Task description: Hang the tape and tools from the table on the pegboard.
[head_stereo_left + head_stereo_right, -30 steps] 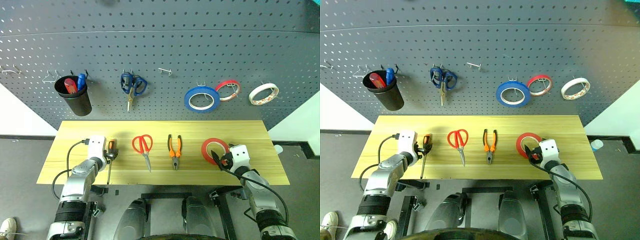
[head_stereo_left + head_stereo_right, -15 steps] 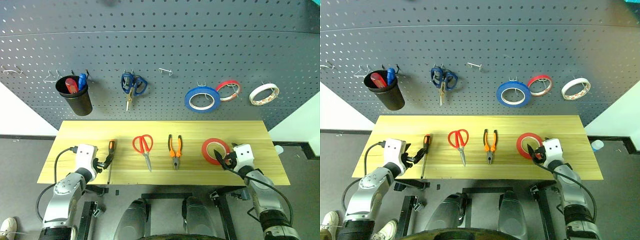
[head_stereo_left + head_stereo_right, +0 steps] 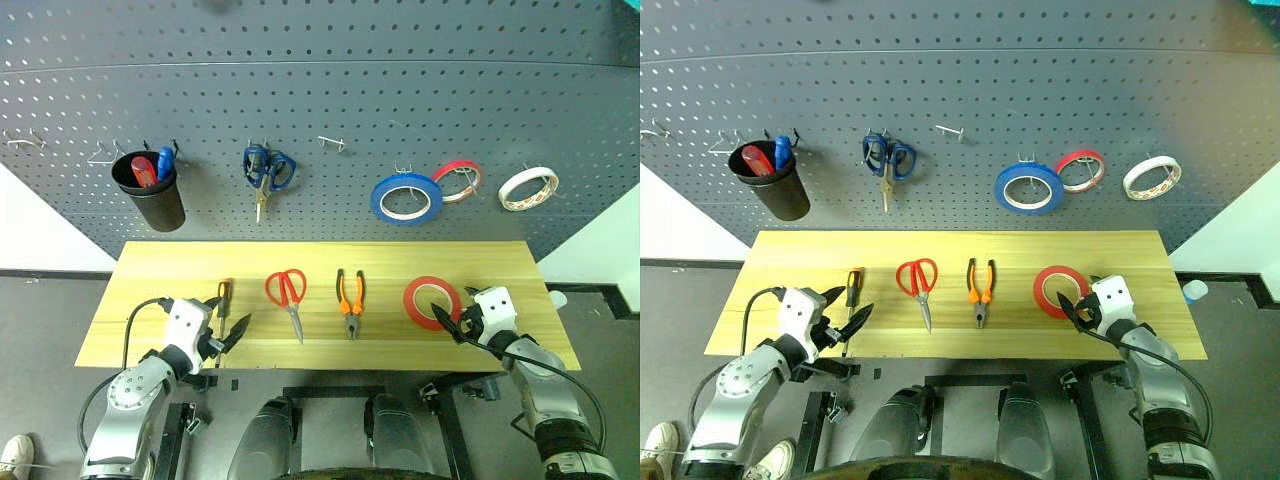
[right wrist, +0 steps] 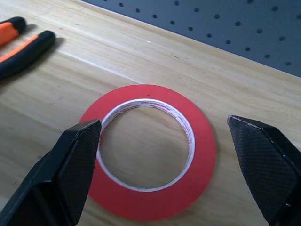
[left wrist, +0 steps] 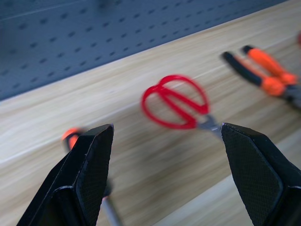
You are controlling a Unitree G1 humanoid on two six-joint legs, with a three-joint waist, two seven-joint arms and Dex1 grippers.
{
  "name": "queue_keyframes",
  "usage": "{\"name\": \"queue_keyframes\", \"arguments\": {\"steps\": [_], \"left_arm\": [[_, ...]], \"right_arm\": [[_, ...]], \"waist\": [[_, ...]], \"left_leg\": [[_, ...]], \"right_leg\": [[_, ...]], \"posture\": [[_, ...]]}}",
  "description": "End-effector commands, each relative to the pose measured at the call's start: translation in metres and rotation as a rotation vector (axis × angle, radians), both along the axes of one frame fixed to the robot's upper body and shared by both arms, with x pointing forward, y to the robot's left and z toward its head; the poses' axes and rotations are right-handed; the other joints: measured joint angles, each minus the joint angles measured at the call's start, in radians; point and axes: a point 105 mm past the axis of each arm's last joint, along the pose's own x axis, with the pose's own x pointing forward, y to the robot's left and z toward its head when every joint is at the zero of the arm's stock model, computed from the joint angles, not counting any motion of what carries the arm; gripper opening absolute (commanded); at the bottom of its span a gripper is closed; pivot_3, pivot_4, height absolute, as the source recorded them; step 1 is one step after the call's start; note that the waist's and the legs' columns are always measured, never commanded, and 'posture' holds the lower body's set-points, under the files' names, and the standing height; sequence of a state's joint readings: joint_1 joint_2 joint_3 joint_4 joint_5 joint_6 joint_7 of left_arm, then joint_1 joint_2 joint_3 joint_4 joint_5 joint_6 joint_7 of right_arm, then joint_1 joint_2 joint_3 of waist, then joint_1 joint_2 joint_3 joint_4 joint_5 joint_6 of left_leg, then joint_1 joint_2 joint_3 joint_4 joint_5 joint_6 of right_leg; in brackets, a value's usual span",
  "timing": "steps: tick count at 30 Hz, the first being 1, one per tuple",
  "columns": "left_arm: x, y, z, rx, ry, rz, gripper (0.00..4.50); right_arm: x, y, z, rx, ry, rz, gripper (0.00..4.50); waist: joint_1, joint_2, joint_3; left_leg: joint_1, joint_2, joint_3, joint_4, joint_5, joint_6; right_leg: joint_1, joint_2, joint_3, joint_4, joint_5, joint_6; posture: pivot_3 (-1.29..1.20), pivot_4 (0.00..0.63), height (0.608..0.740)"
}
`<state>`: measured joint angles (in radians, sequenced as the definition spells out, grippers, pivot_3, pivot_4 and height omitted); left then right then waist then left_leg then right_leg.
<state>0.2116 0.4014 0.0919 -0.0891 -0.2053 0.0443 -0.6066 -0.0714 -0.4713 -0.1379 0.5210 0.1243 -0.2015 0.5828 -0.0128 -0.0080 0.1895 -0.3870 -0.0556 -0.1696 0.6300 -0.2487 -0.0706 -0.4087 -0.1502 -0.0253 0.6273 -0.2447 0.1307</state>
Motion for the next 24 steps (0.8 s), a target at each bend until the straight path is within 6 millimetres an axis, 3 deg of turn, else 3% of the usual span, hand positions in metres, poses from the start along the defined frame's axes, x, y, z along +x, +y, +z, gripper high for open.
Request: {"name": "queue_keyframes", "arguments": {"steps": [1,8,15,24], "left_arm": [[0.001,-0.002,0.011,0.013,-0.05,-0.029,3.79],[0.004,0.004,0.009,0.012,-0.05,0.028,3.79],[0.018,0.038,-0.008,0.075,-0.01,0.287,3.79],[0.025,0.031,-0.009,0.075,-0.017,0.302,3.79]], "right_arm": [[0.002,0.0,0.012,-0.013,-0.031,0.034,4.5],[-0.001,0.005,0.013,-0.005,-0.021,0.072,4.5],[0.001,0.008,0.008,-0.044,-0.029,0.06,4.5],[0.003,0.009,0.007,-0.051,-0.037,0.053,4.5]], "waist": [[0.0,0.0,0.0],[0.001,0.0,0.0],[0.001,0.0,0.0],[0.002,0.0,0.0]], "left_leg": [[0.0,0.0,0.0,0.0,0.0,0.0],[0.0,0.0,0.0,0.0,0.0,0.0],[0.0,0.0,0.0,0.0,0.0,0.0],[0.0,0.0,0.0,0.0,0.0,0.0]], "right_leg": [[0.0,0.0,0.0,0.0,0.0,0.0],[0.0,0.0,0.0,0.0,0.0,0.0],[0.0,0.0,0.0,0.0,0.0,0.001],[0.0,0.0,0.0,0.0,0.002,0.003]], "posture": [[-0.01,0.15,0.73],[-0.01,0.155,0.73],[0.0,0.157,0.73],[-0.01,0.154,0.73]]}}
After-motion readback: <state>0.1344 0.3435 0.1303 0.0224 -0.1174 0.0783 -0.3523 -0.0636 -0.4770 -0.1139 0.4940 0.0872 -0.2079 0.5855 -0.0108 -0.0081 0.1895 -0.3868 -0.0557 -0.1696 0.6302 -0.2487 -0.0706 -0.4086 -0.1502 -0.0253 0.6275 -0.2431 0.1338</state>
